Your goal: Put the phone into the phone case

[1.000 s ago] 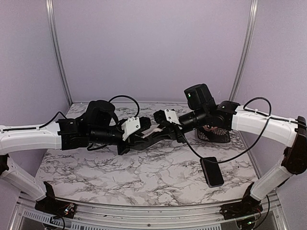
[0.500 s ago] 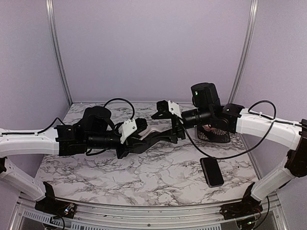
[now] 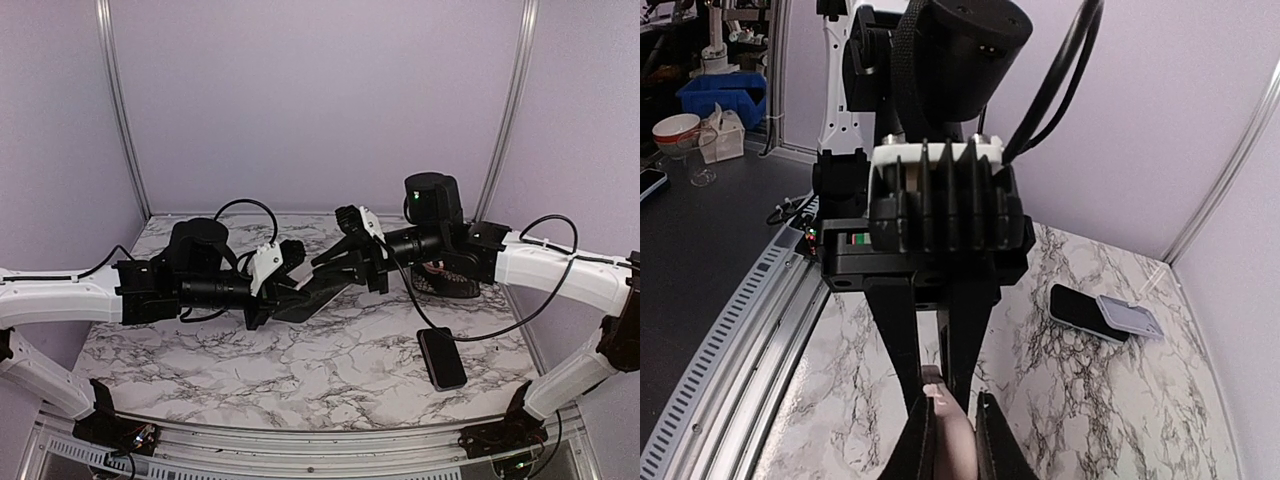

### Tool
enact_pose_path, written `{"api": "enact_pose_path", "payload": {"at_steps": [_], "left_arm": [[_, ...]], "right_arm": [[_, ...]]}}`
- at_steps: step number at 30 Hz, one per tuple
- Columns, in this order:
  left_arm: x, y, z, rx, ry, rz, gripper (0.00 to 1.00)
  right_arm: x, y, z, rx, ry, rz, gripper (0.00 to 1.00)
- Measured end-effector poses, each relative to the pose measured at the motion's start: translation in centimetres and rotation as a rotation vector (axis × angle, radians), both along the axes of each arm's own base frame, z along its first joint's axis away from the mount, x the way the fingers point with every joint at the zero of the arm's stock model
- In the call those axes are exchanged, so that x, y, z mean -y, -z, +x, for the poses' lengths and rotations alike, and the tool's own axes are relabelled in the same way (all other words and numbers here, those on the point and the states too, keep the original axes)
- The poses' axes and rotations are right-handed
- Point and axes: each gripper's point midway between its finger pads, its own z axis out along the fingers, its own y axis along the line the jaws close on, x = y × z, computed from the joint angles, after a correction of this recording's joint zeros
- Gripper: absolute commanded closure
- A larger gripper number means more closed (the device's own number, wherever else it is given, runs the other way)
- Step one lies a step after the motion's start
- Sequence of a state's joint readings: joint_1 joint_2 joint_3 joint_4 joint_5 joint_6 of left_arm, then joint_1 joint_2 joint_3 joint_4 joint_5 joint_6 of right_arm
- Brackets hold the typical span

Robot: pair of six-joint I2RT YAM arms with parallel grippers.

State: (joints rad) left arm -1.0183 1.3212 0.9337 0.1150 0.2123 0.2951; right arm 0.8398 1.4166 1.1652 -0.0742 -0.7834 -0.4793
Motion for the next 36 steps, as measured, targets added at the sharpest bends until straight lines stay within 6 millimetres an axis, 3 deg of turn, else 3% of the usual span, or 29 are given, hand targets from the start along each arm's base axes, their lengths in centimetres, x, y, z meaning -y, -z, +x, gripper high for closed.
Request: {"api": "enact_pose_path", "payload": {"at_steps": [2, 3, 4, 5, 6, 11, 14, 17, 20, 23, 24, 28, 29, 31, 33, 36], "left_arm": [[0.0, 0.0, -0.1, -0.005, 0.004, -0.003, 1.0], [0.0, 0.0, -0.1, -0.008, 0.005, -0.004, 1.0], [0.1, -0.1, -0.2, -0.014, 0.006, -0.008, 1.0], [0.1, -0.2, -0.2, -0.022, 0.006, -0.014, 1.0], [0.2, -0.4, -0.3, -0.029, 0.006, -0.025, 1.0], [0.5, -3.2, -0.7, -0.067, 0.012, -0.18, 1.0], [0.0, -5.1, -1.0, -0.078, 0.018, -0.287, 1.0], [0.0, -7.1, -1.2, -0.09, 0.038, -0.373, 1.0], [-0.1, -8.5, -1.3, -0.104, 0.055, -0.44, 1.0], [-0.5, -9.2, -1.1, -0.133, 0.065, -0.499, 1.0], [-0.6, -9.3, -1.0, -0.143, 0.065, -0.514, 1.0], [-0.9, -9.5, -1.2, -0.129, 0.098, -0.533, 1.0], [-1.0, -9.5, -1.2, -0.132, 0.103, -0.536, 0.95], [-1.0, -9.5, -1.2, -0.136, 0.111, -0.539, 0.68], [-1.1, -9.6, -1.0, -0.15, 0.107, -0.545, 0.54], [-1.3, -9.7, -0.8, -0.116, 0.106, -0.537, 0.53]], "right_arm": [[0.0, -0.1, 0.0, 0.007, -0.004, -0.004, 0.92], [0.0, -0.1, -0.1, 0.008, -0.004, -0.005, 0.73], [0.0, -0.2, 0.0, 0.007, -0.003, -0.005, 0.34], [0.0, -0.2, 0.1, 0.0, 0.005, -0.005, 0.06], [0.0, -0.3, 0.4, -0.006, 0.023, -0.004, 0.02], [0.7, -1.3, 1.9, -0.02, 0.131, 0.05, 0.01], [1.6, -2.0, 1.3, -0.049, 0.151, 0.118, 0.09], [1.6, -2.0, 1.2, -0.088, 0.149, 0.161, 0.29], [1.1, -1.8, 1.2, -0.142, 0.13, 0.179, 0.55], [0.8, -1.8, 0.9, -0.176, 0.101, 0.193, 0.96], [0.7, -1.8, 0.8, -0.189, 0.089, 0.197, 1.0], [0.7, -1.8, 0.0, -0.277, 0.047, 0.191, 1.0], [0.7, -1.9, -0.1, -0.281, 0.042, 0.191, 1.0], [0.7, -1.9, -0.2, -0.286, 0.04, 0.192, 1.0], [0.7, -1.9, -0.2, -0.271, 0.04, 0.192, 1.0], [0.7, -1.5, 0.0, -0.263, 0.052, 0.178, 1.0]]}}
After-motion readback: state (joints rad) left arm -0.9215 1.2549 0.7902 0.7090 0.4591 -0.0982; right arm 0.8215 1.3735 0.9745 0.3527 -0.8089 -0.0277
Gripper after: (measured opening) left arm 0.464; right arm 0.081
